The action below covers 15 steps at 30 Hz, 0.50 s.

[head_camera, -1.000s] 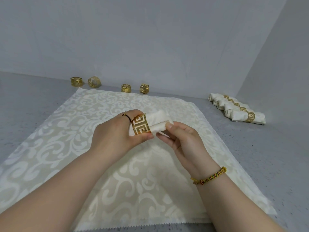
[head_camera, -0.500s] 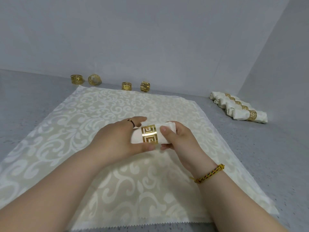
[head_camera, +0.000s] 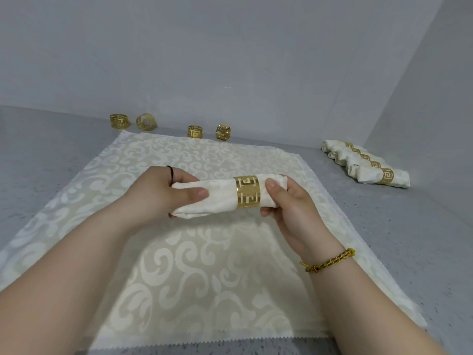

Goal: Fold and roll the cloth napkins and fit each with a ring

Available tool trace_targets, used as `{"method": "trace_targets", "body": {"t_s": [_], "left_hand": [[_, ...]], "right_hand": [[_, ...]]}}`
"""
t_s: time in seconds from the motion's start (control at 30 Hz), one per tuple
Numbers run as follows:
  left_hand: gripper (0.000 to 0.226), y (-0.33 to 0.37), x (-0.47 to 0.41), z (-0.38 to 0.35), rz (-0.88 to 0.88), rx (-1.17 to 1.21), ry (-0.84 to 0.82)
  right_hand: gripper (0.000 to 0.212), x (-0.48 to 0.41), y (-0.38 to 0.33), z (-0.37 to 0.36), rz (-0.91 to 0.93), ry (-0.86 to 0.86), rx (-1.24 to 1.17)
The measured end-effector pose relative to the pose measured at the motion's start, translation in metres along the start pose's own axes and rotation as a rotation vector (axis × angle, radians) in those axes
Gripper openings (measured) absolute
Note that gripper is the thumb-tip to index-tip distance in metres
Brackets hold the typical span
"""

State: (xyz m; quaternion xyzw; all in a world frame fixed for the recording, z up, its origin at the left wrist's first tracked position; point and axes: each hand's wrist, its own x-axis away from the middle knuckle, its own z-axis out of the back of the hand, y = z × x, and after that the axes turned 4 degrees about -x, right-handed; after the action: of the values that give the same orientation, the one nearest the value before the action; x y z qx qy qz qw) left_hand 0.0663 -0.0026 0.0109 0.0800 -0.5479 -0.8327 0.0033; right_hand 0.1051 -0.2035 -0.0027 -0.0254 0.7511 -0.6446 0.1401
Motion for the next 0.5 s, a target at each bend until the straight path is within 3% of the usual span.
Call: {"method": "trace_targets", "body": {"t_s": [0.13, 0.23, 0.3, 0.33, 0.5], "left_hand": [[0.016, 0.006, 0.006, -0.002, -0.109, -0.38, 0.052], [0.073, 0.011, 0.014, -0.011, -0.251, -0.679, 0.023], [0.098, 0.012, 0.014, -0.024, -0.348, -0.839, -0.038], [0.099, 0.01, 0.012, -0.03, -0.357, -0.878, -0.055], [0.052, 0.001, 0.004, -0.028, -0.342, -0.85, -0.012]], "right_hand": [[0.013, 0.001, 0.0, -0.002, 0.025, 0.042, 0.13], [0.014, 0.002, 0.002, -0.007, 0.028, 0.035, 0.19], [0.013, 0.004, 0.005, -0.013, 0.013, -0.006, 0.195], [0.011, 0.005, 0.007, -0.015, 0.003, -0.028, 0.194], [0.009, 0.004, 0.009, -0.014, -0.033, -0.067, 0.192]]}}
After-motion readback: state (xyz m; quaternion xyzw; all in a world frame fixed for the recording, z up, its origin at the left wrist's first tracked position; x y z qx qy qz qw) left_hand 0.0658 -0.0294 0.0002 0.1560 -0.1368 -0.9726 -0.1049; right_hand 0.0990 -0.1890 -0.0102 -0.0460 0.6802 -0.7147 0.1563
